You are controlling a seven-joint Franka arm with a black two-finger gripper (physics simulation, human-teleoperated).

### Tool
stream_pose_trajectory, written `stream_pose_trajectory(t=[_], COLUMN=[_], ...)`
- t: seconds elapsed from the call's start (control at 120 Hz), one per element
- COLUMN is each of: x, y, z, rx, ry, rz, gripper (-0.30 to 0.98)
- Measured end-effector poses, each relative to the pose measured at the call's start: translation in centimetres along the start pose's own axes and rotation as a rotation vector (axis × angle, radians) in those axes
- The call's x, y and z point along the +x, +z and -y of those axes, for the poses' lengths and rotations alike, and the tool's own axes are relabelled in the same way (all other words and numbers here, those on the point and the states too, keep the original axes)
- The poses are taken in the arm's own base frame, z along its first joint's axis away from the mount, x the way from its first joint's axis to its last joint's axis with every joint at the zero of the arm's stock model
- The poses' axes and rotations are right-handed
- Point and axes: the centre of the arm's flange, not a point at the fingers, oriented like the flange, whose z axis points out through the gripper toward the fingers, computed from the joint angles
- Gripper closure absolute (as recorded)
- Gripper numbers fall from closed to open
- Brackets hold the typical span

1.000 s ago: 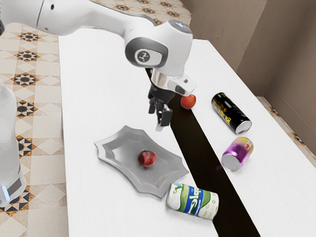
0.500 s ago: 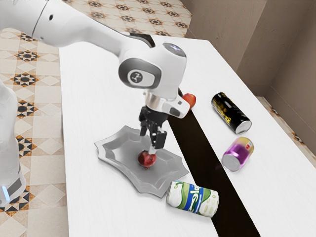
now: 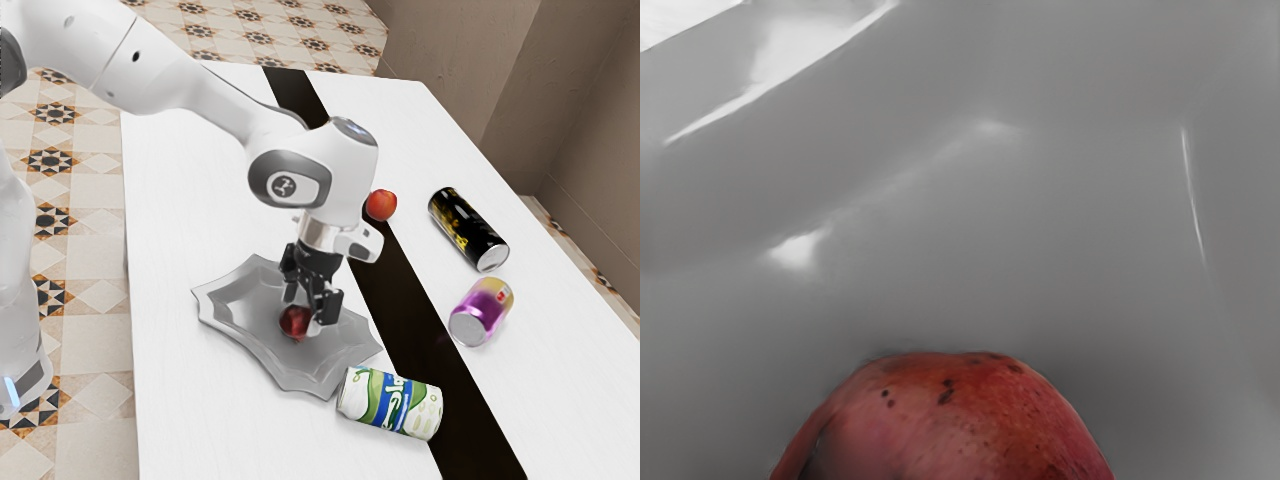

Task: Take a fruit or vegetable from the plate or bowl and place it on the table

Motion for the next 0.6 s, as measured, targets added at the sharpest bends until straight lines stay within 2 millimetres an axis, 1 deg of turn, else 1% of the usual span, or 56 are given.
stream_pose_trajectory(t=[0.067,0.192,0.6], x=[0.3,0.7,0.5], y=[0.1,1.0,1.3], z=[0.5,0.5,-0.4], rx=[-0.001,-0.001,-0.007], ry=[-0.016,-0.028,-0.030], rz=[0.000,0.010,0.001], gripper=[0.02,0.02,0.02])
